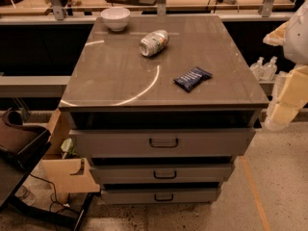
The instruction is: Place 7up can upright
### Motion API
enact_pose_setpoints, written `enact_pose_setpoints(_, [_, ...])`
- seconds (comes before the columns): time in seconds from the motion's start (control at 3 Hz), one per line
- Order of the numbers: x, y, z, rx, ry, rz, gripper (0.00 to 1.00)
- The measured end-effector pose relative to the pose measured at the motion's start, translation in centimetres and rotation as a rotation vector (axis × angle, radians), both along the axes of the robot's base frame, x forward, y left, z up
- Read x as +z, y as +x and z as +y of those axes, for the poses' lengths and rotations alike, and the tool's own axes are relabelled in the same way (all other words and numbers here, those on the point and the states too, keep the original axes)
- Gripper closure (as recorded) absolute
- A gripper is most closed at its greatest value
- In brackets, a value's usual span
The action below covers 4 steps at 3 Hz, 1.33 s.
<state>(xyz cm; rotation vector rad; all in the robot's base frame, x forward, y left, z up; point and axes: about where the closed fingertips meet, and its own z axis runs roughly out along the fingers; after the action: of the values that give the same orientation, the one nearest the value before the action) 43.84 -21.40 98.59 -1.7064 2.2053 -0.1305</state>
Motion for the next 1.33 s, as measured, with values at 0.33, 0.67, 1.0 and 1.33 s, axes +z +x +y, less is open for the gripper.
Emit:
enact_pose_setpoints(0.33, [0.1,0.1,0.0,-0.004,0.006,-0.002,0.0])
enact_pose_setpoints(0.67, [0.2,0.5,-0.2,-0.014,0.022,-0.008,0.0])
enact_pose_setpoints(1.0, [-0.2,1.8,-0.7,-0.098,0.158,-0.001,0.0])
enact_pose_setpoints(1.33, [-1.0,5.8,-2.0,-0.314,0.43,0.006,0.0])
